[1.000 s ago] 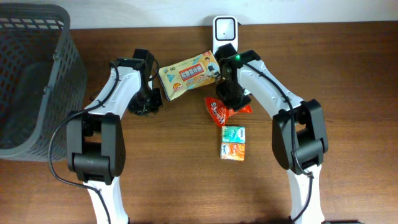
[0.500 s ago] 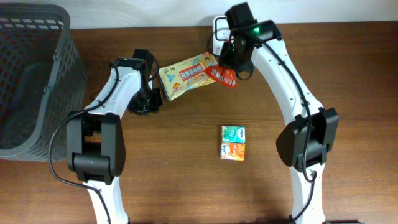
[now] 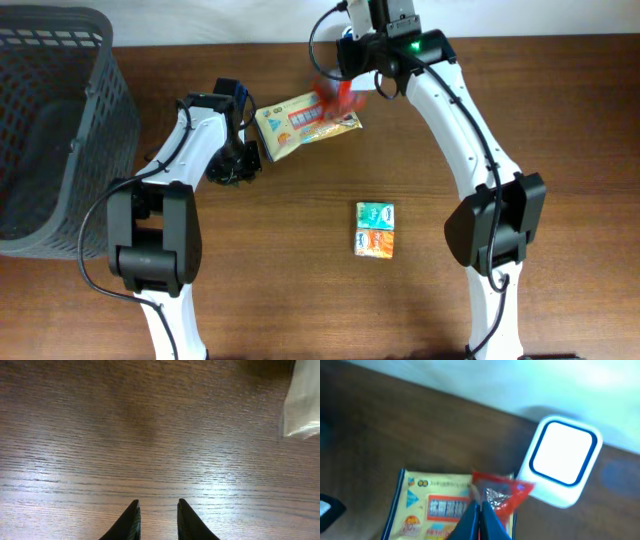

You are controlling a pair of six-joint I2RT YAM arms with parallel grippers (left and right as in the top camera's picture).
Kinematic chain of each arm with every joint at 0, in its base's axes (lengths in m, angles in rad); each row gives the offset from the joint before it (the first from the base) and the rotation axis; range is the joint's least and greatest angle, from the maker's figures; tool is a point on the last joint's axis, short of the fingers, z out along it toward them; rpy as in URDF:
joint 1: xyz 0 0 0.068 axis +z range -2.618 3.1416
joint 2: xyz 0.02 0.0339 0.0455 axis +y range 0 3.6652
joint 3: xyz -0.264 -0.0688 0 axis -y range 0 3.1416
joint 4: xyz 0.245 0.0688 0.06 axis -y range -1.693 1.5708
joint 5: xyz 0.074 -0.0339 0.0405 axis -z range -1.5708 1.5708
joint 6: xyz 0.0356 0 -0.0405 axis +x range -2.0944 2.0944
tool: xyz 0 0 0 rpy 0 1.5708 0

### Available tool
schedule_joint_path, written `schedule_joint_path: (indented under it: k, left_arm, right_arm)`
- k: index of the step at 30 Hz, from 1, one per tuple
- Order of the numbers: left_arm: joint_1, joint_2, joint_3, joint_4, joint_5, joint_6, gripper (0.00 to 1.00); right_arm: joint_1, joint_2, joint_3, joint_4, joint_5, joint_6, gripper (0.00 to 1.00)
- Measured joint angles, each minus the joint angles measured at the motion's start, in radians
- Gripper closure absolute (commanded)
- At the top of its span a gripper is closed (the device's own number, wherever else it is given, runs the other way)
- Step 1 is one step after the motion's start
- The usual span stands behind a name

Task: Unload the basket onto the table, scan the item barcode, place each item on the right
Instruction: 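Carry the red bag up to the barcode scanner with the right gripper, then hold the red bag against the scanner face with the right gripper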

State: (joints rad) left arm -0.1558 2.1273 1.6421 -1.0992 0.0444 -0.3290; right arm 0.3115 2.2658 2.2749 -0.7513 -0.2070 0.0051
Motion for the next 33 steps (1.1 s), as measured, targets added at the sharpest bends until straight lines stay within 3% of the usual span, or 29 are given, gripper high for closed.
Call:
schedule_joint_path:
  k: [2, 4, 6, 8, 9, 19, 23, 24, 25, 33]
  left_arm:
    - [0.000, 0.000, 0.000, 0.001, 0.000, 0.000, 0.77]
    - [0.000, 0.000, 0.000, 0.011, 0.000, 0.000, 0.77]
    - [0.000, 0.000, 0.000, 0.019, 0.000, 0.000, 0.76]
    - [0.000, 0.000, 0.000, 0.025, 0.000, 0.000, 0.77]
    - [0.000, 0.000, 0.000, 0.027, 0.000, 0.000, 0.77]
    - [0.000, 0.000, 0.000, 0.021, 0.000, 0.000, 0.78]
    - [0.000, 0.000, 0.000, 0.016, 0.000, 0.000, 0.78]
    - [0.000, 0.000, 0.000, 0.013, 0.000, 0.000, 0.78]
    - [0.000, 0.000, 0.000, 0.010, 0.000, 0.000, 0.78]
    - [0.000, 0.000, 0.000, 0.000, 0.000, 0.000, 0.78]
  right_arm:
    - [-0.006, 0.000, 0.000, -0.007, -0.008, -0.008, 0.96]
    - [-0.009, 0.000, 0.000, -0.039, -0.013, -0.010, 0.64]
    - [-0.009, 0.001, 0.000, -0.101, -0.016, -0.015, 0.41]
    - [-0.010, 0.006, 0.001, -0.151, -0.016, -0.016, 0.25]
    - [-0.009, 0.011, 0.001, -0.163, -0.015, -0.019, 0.22]
    - [-0.015, 0.198, -0.001, -0.169, 0.106, 0.048, 0.23]
    - [-0.016, 0.217, -0.001, -0.172, 0.116, 0.066, 0.28]
    - [-0.016, 0.219, -0.001, -0.177, 0.117, 0.074, 0.36]
    - [-0.016, 0.220, -0.001, -0.177, 0.117, 0.078, 0.37]
    - [-0.015, 0.238, -0.002, -0.180, 0.116, 0.100, 0.38]
